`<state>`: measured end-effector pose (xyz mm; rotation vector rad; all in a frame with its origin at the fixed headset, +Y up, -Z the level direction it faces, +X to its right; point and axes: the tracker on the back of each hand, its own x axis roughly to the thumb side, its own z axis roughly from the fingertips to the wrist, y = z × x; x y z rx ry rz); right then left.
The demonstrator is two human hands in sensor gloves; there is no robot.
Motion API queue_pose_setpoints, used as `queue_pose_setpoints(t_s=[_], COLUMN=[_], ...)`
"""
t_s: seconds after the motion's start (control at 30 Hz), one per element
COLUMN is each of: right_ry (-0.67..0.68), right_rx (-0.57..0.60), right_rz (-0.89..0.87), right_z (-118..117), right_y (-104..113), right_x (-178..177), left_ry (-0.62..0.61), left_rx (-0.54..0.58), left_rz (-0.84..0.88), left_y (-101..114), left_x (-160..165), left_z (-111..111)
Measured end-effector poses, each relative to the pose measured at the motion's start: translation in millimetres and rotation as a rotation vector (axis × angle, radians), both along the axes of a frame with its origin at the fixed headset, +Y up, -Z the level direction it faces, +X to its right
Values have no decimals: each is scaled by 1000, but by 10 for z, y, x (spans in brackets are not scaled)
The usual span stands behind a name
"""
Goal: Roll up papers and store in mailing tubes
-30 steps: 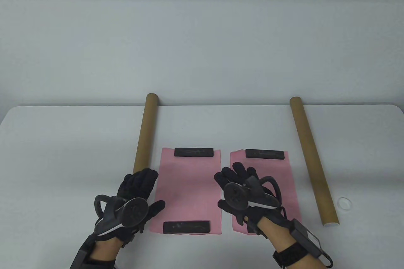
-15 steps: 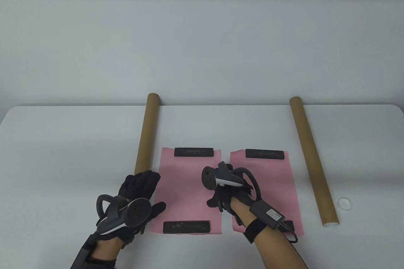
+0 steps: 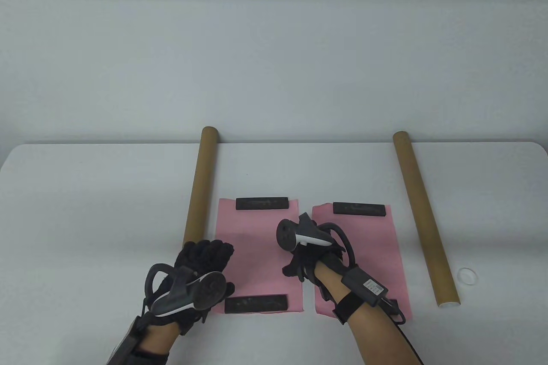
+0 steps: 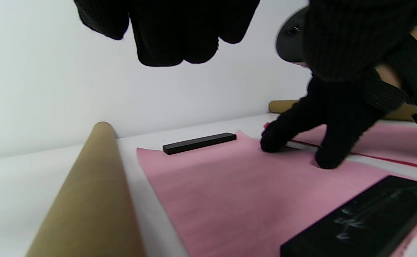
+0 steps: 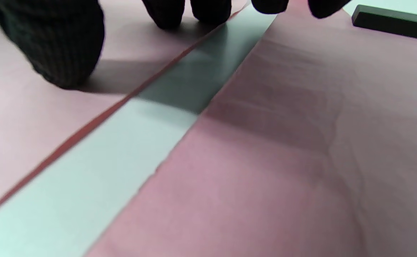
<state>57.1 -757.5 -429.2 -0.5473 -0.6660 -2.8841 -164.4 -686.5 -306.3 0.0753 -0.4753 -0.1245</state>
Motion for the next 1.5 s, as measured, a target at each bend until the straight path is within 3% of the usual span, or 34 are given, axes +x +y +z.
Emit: queue_pose_setpoints(t_s=[0.27,0.43,0.7,0.97,1.23,1.5], right_ry=[-4,-2,-4,-9,-6,-7], right_rx=[-1,2,8,6,6,3], right_rz=[-6,-10,-23,-25,-25,-22], right_z=[-4,-9,-46,-50,-56,-56], right_y=[-5,-10,-17,-25,-27,-29], right_x=[4,5,20,27,26,27], left_ry=[-144,-201,-239,-303,-363,-373], left_rx=[-188,-225,-317,-256,-238,-200], left_rz=[-398,-519,-503,-486,-462,-521], left_y=[-350,-553,-678,-671,-518,-659], left_x=[684,877,956,972,937,977], left_z=[-44,-126,-233,-201,58,205])
